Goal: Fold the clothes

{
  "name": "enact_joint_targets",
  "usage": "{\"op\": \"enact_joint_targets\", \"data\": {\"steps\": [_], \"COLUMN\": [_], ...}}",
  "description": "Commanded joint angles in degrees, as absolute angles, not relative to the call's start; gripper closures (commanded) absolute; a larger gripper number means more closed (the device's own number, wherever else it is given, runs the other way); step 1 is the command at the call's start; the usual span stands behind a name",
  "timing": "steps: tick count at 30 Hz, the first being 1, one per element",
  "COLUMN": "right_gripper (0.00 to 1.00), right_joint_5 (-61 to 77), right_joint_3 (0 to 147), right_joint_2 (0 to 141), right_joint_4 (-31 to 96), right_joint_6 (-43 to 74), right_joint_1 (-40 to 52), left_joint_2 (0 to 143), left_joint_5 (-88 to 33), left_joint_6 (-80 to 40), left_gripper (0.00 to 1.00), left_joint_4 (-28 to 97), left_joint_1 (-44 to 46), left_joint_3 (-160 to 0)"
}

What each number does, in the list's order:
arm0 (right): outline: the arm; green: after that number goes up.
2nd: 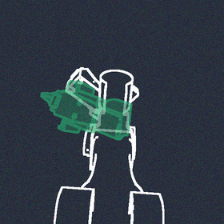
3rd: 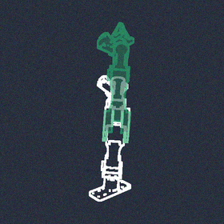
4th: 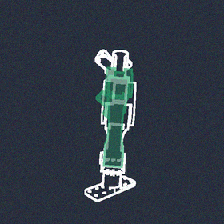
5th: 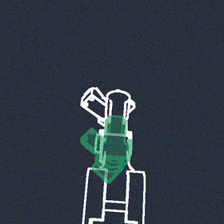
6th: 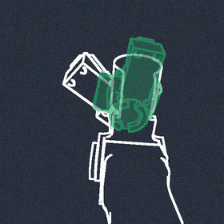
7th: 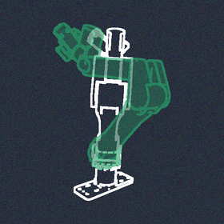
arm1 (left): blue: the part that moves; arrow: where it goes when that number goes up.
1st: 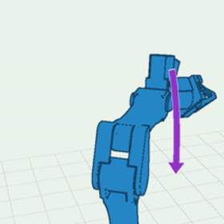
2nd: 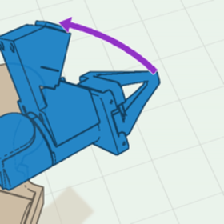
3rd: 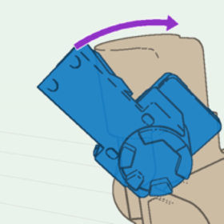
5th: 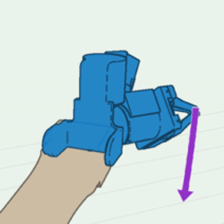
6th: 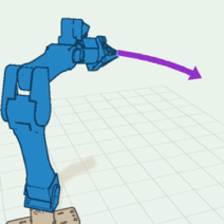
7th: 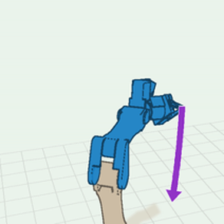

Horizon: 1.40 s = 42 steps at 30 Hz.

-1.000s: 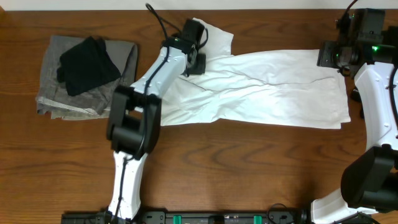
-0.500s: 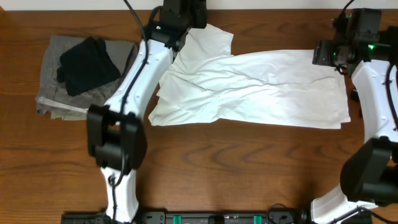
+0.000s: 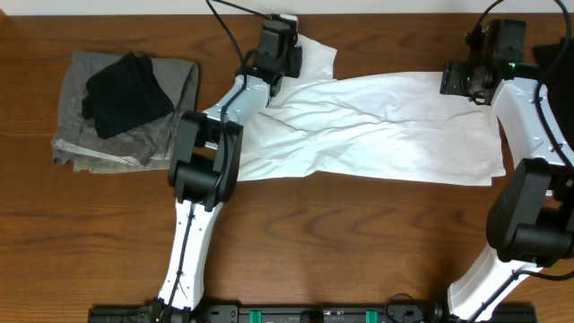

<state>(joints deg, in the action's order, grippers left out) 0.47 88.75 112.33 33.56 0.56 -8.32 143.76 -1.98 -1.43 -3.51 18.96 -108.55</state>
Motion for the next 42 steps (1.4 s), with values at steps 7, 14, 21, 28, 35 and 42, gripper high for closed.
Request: {"op": "enact_joint_targets", "data": {"steps": [7, 14, 21, 28, 35, 42], "right_gripper": [0.31, 0.31, 0.31, 0.31, 0.3, 0.3], "right_joint_5": [0.4, 0.4, 0.2, 0.2, 0.2, 0.2], "right_joint_3": [88.5, 88.5, 88.5, 88.5, 88.5, 88.5], "right_joint_2": [113.5, 113.5, 113.5, 113.5, 113.5, 113.5], "right_joint_4": [33.8, 34.3, 34.5, 34.5, 34.9, 35.7], "right_joint_6": [-0.5, -0.5, -0.5, -0.5, -0.5, -0.5], "right_joint_1": [-8.6, -8.6, -8.6, -8.6, -8.6, -8.6], "left_joint_2": [146.3, 146.4, 142.6, 137.4, 139.1, 143.7], "left_joint_5": [0.9, 0.5, 0.5, 0.5, 0.5, 0.5], "left_joint_6": [0.4, 0.4, 0.4, 0.4, 0.2, 0.2], "left_gripper": [0.54, 0.55, 0.54, 0.53, 0.52, 0.52], "left_joint_4": [-4.0, 6.6, 13.1, 9.0, 3.3, -2.3], "left_joint_1": [17.2, 17.2, 17.5, 17.5, 17.4, 17.4], "left_joint_3": [-108.8, -108.8, -109.2, -109.5, -109.5, -109.5]}}
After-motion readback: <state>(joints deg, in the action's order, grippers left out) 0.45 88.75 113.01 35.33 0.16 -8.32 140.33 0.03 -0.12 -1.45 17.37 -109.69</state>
